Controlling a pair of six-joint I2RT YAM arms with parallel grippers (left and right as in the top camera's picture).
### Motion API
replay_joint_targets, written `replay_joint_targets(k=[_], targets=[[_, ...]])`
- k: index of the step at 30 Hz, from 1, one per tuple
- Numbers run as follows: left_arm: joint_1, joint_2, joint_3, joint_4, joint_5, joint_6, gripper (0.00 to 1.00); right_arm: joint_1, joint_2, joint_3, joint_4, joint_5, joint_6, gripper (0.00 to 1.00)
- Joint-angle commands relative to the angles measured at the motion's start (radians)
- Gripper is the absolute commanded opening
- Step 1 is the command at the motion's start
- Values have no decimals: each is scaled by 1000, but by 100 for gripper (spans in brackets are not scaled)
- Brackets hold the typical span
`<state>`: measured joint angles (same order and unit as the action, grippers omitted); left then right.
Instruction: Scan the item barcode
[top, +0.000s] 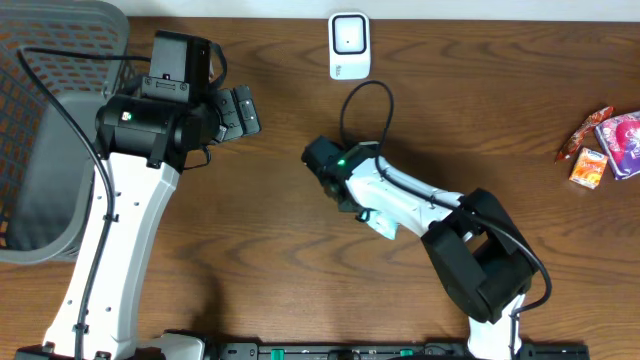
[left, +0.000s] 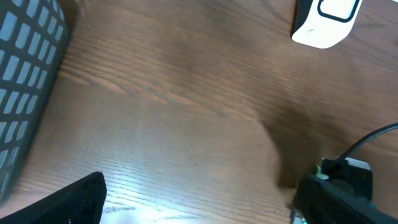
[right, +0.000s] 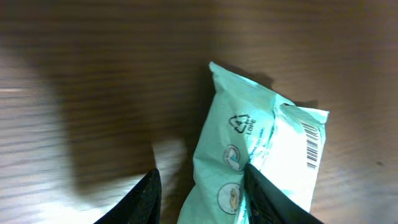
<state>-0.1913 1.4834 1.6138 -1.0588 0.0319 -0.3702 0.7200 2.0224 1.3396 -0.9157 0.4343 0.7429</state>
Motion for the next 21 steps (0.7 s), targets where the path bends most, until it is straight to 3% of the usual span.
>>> replay_joint_targets(k=[1, 11, 15, 21], targets=[[3, 4, 0, -3, 3, -6, 98, -14, 0, 42, -24, 9, -1, 41], [3, 4, 0, -3, 2, -6, 98, -29, -1, 274, -273, -19, -48, 51], [3, 4, 0, -3, 2, -6, 98, -40, 0, 254, -381, -33, 62, 49], [3, 4, 0, -3, 2, -6, 98, -39, 3, 116, -245, -46, 87, 45]])
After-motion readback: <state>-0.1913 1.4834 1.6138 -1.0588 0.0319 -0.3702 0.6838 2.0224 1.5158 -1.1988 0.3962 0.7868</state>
